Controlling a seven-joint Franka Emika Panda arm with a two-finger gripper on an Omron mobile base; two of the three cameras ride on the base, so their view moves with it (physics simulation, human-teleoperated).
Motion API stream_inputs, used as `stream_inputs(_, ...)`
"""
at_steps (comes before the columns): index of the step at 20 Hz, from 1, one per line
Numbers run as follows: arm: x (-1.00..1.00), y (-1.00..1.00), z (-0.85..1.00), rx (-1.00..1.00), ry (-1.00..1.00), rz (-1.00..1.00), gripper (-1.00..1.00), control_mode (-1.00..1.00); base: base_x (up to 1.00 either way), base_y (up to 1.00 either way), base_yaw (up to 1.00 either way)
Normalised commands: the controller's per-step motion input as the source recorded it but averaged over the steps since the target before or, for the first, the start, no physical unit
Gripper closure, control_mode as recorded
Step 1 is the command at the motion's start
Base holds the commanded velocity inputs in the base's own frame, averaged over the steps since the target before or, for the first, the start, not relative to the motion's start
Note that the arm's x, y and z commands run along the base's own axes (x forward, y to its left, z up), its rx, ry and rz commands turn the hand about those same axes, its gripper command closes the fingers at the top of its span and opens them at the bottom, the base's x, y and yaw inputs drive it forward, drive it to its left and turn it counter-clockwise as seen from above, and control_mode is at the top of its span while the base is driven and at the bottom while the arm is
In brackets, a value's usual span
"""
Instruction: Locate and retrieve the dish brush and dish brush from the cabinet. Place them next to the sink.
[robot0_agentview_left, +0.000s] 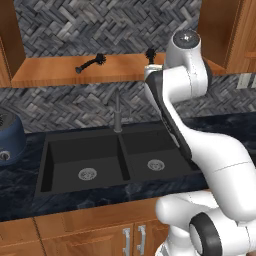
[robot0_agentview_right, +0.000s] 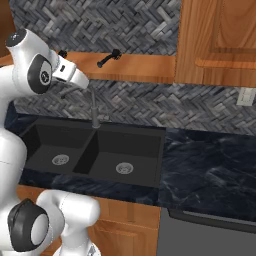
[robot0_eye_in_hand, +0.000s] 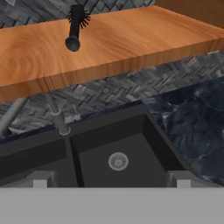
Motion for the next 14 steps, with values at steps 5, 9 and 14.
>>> stream_inputs(5, 0.22, 0.0, 0.6, -0.03, -0.03, 0.0, -1.0, -1.0, 0.0, 0.0, 0.0)
stream_inputs(9, 0.36, 0.0, 0.41, -0.05, 0.03, 0.0, -1.0, -1.0, 0.0, 0.0, 0.0)
stream_inputs(14, 0.5, -0.05, 0.01, 0.0, 0.08, 0.0, -1.0, -1.0, 0.0, 0.0, 0.0)
